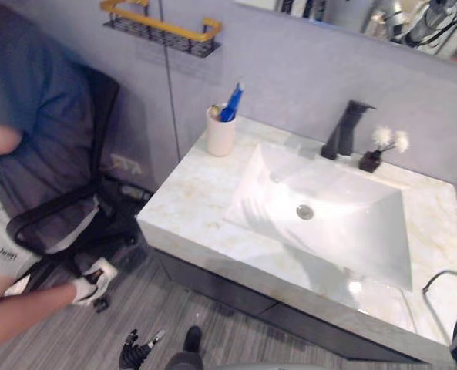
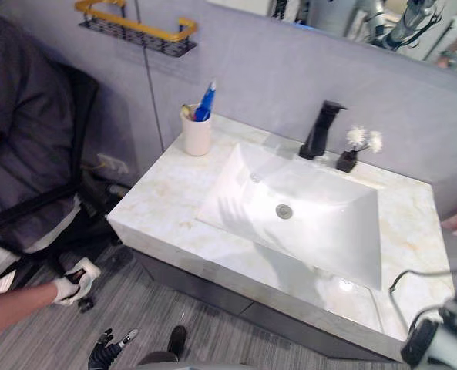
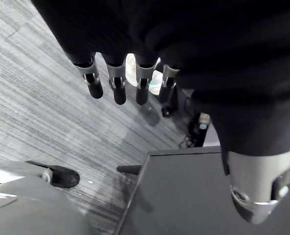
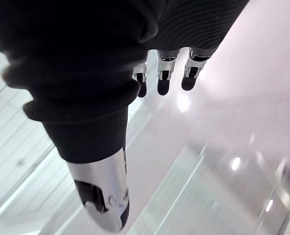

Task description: Organize washtable

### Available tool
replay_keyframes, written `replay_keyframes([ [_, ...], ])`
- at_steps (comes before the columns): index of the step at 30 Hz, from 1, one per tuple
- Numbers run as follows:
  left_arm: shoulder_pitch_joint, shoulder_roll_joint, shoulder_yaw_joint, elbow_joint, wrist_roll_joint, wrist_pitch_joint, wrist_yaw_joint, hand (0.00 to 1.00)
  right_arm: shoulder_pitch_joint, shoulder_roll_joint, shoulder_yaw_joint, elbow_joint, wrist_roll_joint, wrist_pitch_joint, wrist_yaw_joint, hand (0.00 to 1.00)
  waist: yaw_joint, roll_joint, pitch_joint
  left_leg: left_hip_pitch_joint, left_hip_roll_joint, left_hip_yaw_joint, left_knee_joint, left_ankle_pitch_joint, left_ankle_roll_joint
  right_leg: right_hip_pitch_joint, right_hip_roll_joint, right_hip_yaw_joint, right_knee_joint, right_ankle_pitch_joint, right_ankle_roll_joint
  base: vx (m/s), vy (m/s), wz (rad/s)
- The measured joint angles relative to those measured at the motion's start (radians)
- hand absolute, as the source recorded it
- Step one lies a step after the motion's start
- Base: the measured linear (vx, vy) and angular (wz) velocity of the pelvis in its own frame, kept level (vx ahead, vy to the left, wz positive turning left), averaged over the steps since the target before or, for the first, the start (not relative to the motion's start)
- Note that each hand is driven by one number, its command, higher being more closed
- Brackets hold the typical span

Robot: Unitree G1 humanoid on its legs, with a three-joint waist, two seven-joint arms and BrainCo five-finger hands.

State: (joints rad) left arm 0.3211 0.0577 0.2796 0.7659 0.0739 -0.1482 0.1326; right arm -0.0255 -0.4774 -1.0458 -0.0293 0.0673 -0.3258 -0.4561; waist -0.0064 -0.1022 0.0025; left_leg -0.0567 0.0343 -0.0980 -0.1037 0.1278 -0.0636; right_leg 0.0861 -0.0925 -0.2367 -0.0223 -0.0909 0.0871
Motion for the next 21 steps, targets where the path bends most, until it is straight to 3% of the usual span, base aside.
replay_keyframes([
  [1,0.001,-0.009,0.011,0.000,0.001,0.002,0.000,0.00,0.039,0.038,-0.010,-0.003,-0.001,0.008,-0.010,0.00,-0.007,0.004,-0.005,0.000,0.000,0.003,0.000,0.000,0.000,0.000,0.000,-0.003,-0.001,-0.002,-0.004,0.00,-0.005,-0.17],
  [3,0.001,-0.045,0.055,-0.001,0.008,0.012,0.003,0.00,0.182,0.209,-0.016,-0.027,-0.034,0.038,-0.057,0.00,-0.012,0.016,-0.016,0.005,0.005,0.023,0.000,-0.006,-0.002,0.000,-0.003,-0.011,-0.001,-0.002,-0.005,0.01,-0.006,-0.18],
  [4,0.002,-0.066,0.065,-0.002,0.011,0.016,0.004,0.00,0.254,0.326,-0.007,-0.039,-0.054,0.079,-0.097,0.00,-0.012,0.029,-0.025,0.013,0.008,0.034,0.001,-0.007,-0.001,0.002,-0.007,-0.014,0.001,-0.001,-0.005,0.03,-0.010,-0.16],
  [5,0.002,-0.069,0.067,-0.002,0.011,0.017,0.005,0.00,0.266,0.350,-0.005,-0.038,-0.057,0.088,-0.106,0.00,-0.012,0.031,-0.026,0.016,0.010,0.038,0.002,-0.006,0.000,0.004,-0.007,-0.014,0.001,-0.001,-0.004,0.05,-0.022,-0.12],
  [7,0.002,-0.083,0.066,-0.003,0.011,0.025,0.017,0.00,0.334,0.503,0.024,-0.034,-0.056,0.143,-0.161,0.00,-0.011,0.044,-0.034,0.035,0.015,0.052,0.006,-0.008,0.003,0.020,-0.011,-0.019,0.002,-0.003,-0.002,0.03,-0.024,-0.10],
  [8,0.001,-0.091,0.066,-0.003,0.011,0.027,0.024,0.00,0.352,0.535,0.051,-0.015,-0.047,0.153,-0.182,0.00,-0.012,0.047,-0.035,0.038,0.017,0.059,0.006,-0.011,0.003,0.021,-0.011,-0.023,0.002,-0.003,-0.002,0.01,-0.015,-0.17],
  [13,-0.006,-0.073,0.020,0.001,-0.004,0.031,0.044,0.00,0.374,0.559,0.151,0.243,0.083,0.151,-0.172,0.00,-0.007,0.052,-0.027,0.071,0.018,0.083,0.001,-0.032,0.005,0.023,-0.029,-0.039,0.051,-0.020,0.010,0.00,-0.003,-0.12],
  [16,-0.032,-0.060,-0.006,0.031,-0.026,0.031,0.044,0.00,0.373,0.578,0.268,0.523,0.161,0.157,-0.081,0.00,-0.002,0.054,-0.026,0.078,0.016,0.097,0.001,-0.036,0.011,0.024,-0.035,-0.039,0.062,-0.028,0.012,0.00,0.005,-0.02],
  [18,-0.054,-0.059,-0.023,0.058,-0.038,0.032,0.044,0.00,0.361,0.578,0.350,0.715,0.211,0.180,0.023,0.00,0.004,0.061,-0.021,0.090,0.012,0.110,0.000,-0.045,0.012,0.033,-0.038,-0.039,0.064,-0.031,0.016,0.00,0.003,-0.06],
  [21,-0.074,-0.076,-0.075,0.073,-0.045,0.033,0.043,0.00,0.359,0.575,0.397,0.834,0.236,0.199,0.120,0.00,0.021,0.068,-0.016,0.096,-0.001,0.118,0.000,-0.050,0.019,0.036,-0.052,-0.039,0.070,-0.036,0.023,0.02,0.025,-0.01],
])
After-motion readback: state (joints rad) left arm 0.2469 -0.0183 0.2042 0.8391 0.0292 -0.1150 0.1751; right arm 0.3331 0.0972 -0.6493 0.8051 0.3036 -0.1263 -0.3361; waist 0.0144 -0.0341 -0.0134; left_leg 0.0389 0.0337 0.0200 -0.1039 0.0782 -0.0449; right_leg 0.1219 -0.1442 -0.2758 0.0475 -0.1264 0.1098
